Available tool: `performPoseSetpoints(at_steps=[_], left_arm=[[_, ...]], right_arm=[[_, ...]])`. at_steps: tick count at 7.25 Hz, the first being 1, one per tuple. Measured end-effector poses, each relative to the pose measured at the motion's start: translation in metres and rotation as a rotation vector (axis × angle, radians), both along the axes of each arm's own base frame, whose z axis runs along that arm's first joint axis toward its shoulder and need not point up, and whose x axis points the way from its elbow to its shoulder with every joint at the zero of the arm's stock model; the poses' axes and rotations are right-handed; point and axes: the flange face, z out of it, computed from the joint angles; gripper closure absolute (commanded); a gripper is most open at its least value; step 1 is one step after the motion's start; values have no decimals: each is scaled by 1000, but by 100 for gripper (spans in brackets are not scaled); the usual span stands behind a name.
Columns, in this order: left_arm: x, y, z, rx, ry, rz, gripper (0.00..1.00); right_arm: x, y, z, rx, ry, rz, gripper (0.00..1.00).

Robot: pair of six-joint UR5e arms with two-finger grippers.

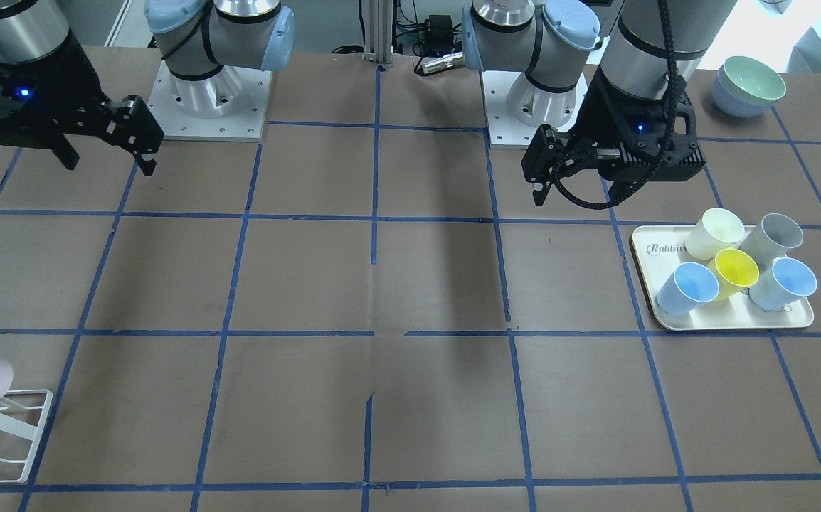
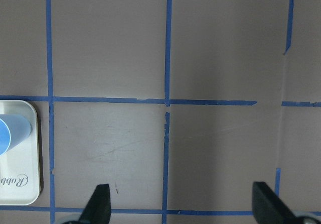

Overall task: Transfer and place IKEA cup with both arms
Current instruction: 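Move the right gripper down over the pink cup on the wire rack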

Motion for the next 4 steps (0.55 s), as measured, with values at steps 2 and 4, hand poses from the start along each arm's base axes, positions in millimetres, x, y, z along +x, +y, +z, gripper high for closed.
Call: performPoseSetpoints(at_steps=[2,4], left_arm=[[-1,0,0,1,0,-1,0],[-1,0,-1,1,-1,-1,0]], right_arm=[[-67,-33,-20,-34,16,26,0],[-120,-58,-39,-80,46,104,0]])
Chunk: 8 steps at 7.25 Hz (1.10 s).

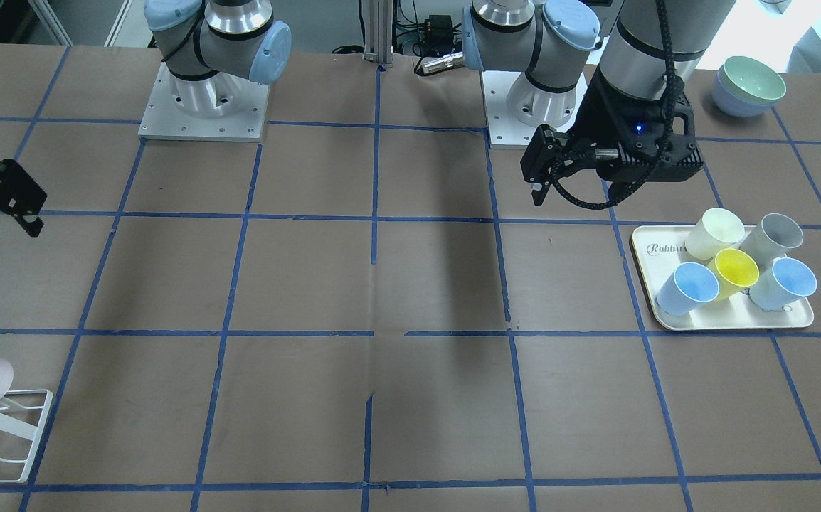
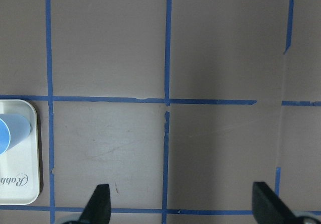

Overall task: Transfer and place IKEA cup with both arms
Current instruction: 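Move the right gripper down over the pink cup on the wire rack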

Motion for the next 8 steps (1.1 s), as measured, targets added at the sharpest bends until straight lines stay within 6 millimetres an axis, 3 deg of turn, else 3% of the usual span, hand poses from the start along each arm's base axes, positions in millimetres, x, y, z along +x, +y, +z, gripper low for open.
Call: performPoseSetpoints(at_steps=[2,3,8], left_arm=[[0,0,0,0,1,0,0],[0,0,0,0,1,0,0],[0,0,-1,1,-1,0,0]], right_arm=[[-44,-29,-36,-30,28,60,0],[-55,-41,-51,-46,41,79,0],[-74,-77,-111,-73,48,104,0]])
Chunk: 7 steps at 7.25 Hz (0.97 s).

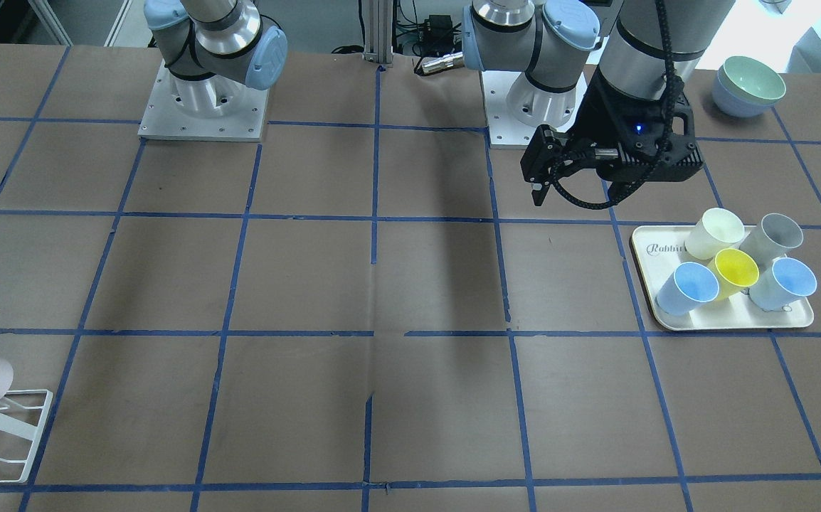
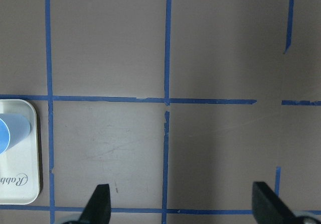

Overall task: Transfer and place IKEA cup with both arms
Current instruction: 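Move the right gripper down over the pink cup on the wire rack, then close the right gripper on the pink cup's base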

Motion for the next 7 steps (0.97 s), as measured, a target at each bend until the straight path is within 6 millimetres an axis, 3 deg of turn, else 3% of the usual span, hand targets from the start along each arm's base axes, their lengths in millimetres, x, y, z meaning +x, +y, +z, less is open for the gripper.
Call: performPoseSetpoints(at_steps=[7], left_arm=[[0,0,0,1,1,-1,0]], right_arm=[[-6,-13,-33,7,-4,6,2]])
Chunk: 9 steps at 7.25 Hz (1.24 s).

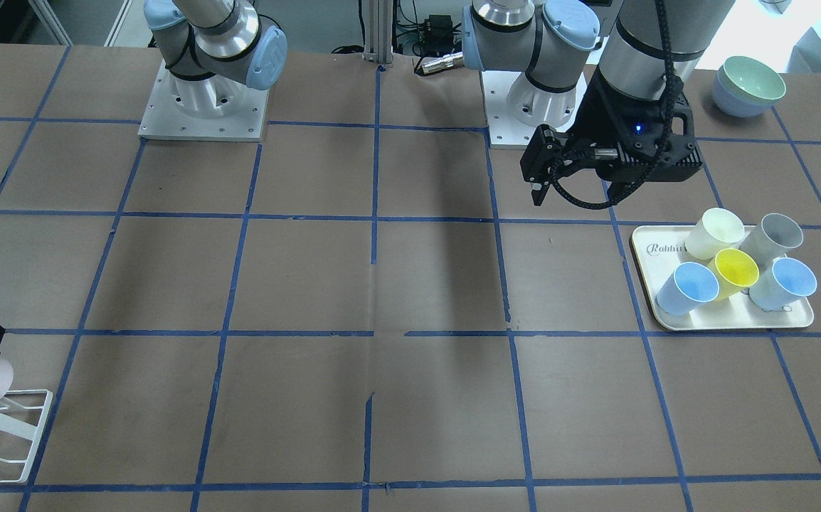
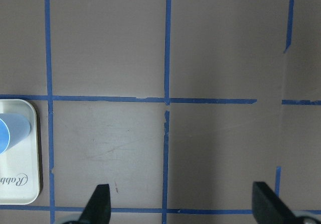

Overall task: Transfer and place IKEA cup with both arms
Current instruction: 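Close the right gripper on the pink cup's base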

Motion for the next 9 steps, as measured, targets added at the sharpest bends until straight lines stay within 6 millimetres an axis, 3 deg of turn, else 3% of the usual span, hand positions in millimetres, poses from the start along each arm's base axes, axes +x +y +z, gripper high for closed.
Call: performPoseSetpoints(at_steps=[5,6,7,8,9], left_arm=[[0,0,0,-1,0,0,0],[0,0,1,-1,0,0,0],[0,0,1,-1,0,0,0],[0,0,0,-1,0,0,0],[0,0,1,-1,0,0,0]], right_arm=[[-1,-1,-4,3,-1,-1,12],[-1,-1,-4,2,-1,-1,24],[-1,-1,-4,2,-1,-1,46],[-1,-1,-4,3,-1,-1,58],[-1,-1,-4,5,1,-1,78]])
